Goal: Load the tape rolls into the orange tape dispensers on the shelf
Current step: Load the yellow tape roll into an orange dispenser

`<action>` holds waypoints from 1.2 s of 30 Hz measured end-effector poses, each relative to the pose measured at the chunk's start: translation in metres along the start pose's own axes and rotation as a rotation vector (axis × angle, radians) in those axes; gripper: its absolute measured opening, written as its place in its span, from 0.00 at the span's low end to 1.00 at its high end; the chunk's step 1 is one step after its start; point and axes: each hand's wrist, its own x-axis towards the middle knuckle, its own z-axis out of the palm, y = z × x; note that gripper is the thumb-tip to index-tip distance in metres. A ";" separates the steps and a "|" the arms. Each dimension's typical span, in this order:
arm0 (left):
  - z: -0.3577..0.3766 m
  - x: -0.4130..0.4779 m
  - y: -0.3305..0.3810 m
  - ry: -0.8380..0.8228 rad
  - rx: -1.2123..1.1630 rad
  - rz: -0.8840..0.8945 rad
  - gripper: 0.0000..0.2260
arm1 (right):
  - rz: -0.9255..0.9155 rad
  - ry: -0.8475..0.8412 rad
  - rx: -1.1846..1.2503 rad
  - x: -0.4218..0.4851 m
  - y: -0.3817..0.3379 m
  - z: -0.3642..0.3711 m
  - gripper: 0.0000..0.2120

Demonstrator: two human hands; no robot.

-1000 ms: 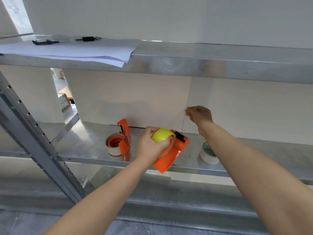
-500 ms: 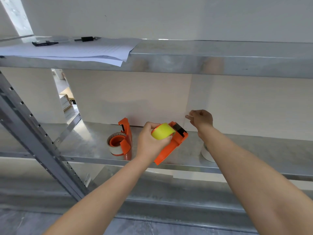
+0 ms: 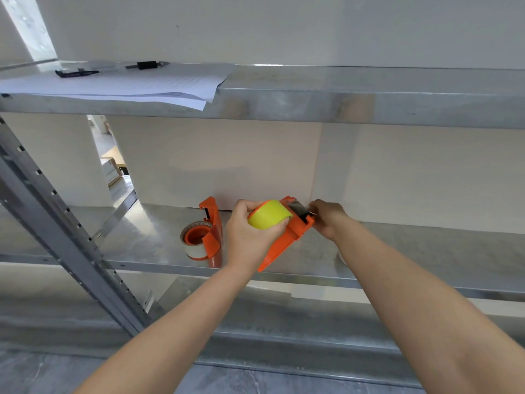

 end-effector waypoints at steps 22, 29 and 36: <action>0.002 0.007 -0.003 0.113 -0.301 -0.159 0.18 | 0.298 -0.352 0.112 -0.010 0.019 -0.019 0.10; 0.023 0.017 -0.029 0.154 -0.654 -0.665 0.13 | 0.220 -0.508 0.208 -0.026 0.057 0.008 0.20; 0.050 0.006 -0.065 0.025 -0.711 -0.881 0.26 | 0.233 -0.286 0.330 -0.009 0.074 0.013 0.22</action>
